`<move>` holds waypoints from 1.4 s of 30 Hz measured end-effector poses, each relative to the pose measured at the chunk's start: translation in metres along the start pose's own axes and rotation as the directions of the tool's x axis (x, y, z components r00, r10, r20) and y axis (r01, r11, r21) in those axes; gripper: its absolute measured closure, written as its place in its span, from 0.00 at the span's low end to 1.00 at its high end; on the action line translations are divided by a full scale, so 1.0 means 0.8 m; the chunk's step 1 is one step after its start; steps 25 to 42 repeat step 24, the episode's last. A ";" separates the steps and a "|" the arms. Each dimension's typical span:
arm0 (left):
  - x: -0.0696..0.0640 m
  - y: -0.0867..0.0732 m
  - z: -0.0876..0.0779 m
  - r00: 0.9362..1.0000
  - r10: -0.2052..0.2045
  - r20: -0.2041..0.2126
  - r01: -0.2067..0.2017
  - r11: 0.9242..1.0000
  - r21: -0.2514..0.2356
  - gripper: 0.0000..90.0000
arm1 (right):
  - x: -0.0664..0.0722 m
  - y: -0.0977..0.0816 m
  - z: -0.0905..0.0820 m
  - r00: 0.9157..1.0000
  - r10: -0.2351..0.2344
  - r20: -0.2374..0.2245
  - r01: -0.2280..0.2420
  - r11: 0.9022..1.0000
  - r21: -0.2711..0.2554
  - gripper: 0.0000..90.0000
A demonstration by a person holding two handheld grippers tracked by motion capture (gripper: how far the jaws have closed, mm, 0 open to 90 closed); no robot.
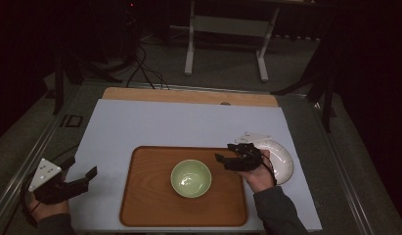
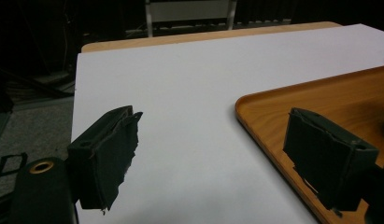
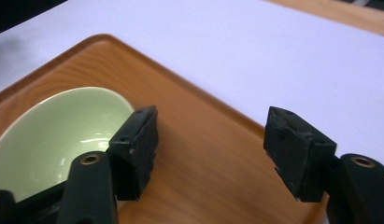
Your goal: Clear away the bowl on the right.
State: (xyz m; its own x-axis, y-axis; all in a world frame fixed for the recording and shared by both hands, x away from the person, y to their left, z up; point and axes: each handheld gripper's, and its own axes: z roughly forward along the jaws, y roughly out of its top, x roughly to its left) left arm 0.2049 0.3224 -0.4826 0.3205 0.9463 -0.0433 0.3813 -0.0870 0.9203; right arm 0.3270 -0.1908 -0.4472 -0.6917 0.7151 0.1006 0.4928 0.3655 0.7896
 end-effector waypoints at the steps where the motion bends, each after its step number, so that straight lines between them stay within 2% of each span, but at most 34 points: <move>1: 0.000 0.000 0.000 1.000 -0.002 -0.003 0.002 1.000 -0.003 0.19 | -0.003 -0.002 -0.003 1.000 0.002 0.012 -0.002 1.000 -0.006 0.37; 8: 0.001 0.000 -0.001 1.000 -0.009 -0.008 0.009 1.000 -0.008 0.19 | -0.036 -0.019 -0.034 0.994 0.059 0.094 -0.054 0.997 -0.054 0.36; 9: 0.001 0.000 -0.001 1.000 -0.009 -0.008 0.009 1.000 -0.008 0.19 | -0.036 -0.019 -0.034 0.994 0.059 0.094 -0.054 0.997 -0.054 0.36; 11: 0.001 0.000 -0.001 1.000 -0.010 -0.009 0.010 1.000 -0.009 0.19 | -0.048 -0.031 -0.046 0.989 0.047 0.141 -0.040 0.998 -0.056 0.36; 14: 0.001 0.000 -0.001 1.000 -0.010 -0.010 0.010 1.000 -0.008 0.19 | -0.063 -0.046 -0.056 0.985 0.050 0.167 -0.042 0.998 -0.050 0.36; 19: 0.001 -0.001 -0.001 1.000 -0.010 -0.010 0.010 1.000 -0.006 0.19 | -0.085 -0.072 -0.071 0.972 0.059 0.226 -0.053 0.998 -0.034 0.36; 21: 0.001 0.000 -0.001 1.000 -0.010 -0.010 0.010 1.000 -0.006 0.19 | -0.092 -0.083 -0.076 0.968 0.074 0.238 -0.068 0.997 -0.033 0.35; 23: 0.001 -0.001 0.001 1.000 -0.010 -0.009 0.010 1.000 -0.001 0.19 | -0.101 -0.096 -0.082 0.965 0.107 0.240 -0.099 0.994 -0.047 0.35; 42: 0.001 -0.001 0.001 1.000 -0.010 -0.009 0.010 1.000 -0.001 0.19 | -0.101 -0.096 -0.082 0.965 0.107 0.240 -0.099 0.994 -0.047 0.35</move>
